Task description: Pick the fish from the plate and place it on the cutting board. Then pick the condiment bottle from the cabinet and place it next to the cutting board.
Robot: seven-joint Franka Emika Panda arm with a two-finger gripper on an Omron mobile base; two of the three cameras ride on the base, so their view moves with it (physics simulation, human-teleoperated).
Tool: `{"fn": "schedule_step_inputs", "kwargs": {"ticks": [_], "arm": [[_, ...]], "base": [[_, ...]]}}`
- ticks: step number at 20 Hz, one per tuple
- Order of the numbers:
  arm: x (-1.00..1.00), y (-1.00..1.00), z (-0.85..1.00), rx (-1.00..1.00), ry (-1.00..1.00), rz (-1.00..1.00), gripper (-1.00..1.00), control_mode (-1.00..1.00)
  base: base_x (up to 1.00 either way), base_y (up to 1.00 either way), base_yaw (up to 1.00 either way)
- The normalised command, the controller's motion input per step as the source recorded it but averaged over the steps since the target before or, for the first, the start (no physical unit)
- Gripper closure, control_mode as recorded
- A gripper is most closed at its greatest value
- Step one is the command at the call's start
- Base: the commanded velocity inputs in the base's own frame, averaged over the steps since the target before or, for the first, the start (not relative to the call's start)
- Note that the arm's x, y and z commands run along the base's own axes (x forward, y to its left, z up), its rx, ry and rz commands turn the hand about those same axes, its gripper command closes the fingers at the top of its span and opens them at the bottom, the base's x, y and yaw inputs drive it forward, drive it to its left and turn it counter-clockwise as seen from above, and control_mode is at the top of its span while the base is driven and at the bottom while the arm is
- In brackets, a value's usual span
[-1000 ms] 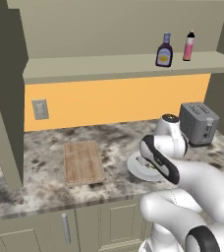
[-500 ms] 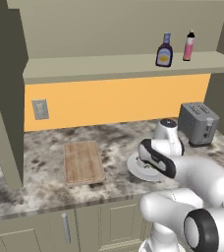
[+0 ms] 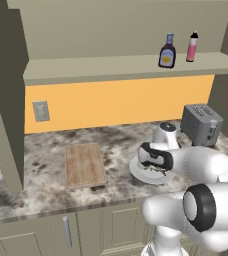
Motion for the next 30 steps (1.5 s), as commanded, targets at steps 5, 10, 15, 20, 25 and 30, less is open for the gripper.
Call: {"fn": "schedule_step_inputs", "kwargs": {"ticks": [5, 10, 15, 20, 25, 30], "arm": [[0.22, -0.01, -0.18, 0.00, 0.00, 0.00, -1.00, -1.00], [0.20, 0.00, -0.15, 0.00, 0.00, 0.00, -1.00, -1.00], [0.17, 0.00, -0.20, 0.00, 0.00, 0.01, -1.00, -1.00], [0.07, 0.00, -0.28, 0.00, 0.00, 0.01, -1.00, -1.00], [0.12, 0.00, -0.21, 0.00, 0.00, 0.01, 1.00, -1.00], [0.02, 0.00, -0.06, 0.00, 0.00, 0.00, 1.00, -1.00]], "base": [[0.00, 0.00, 0.00], [0.00, 0.00, 0.00], [0.00, 0.00, 0.00], [0.00, 0.00, 0.00], [0.00, 0.00, 0.00], [0.00, 0.00, 0.00]]}}
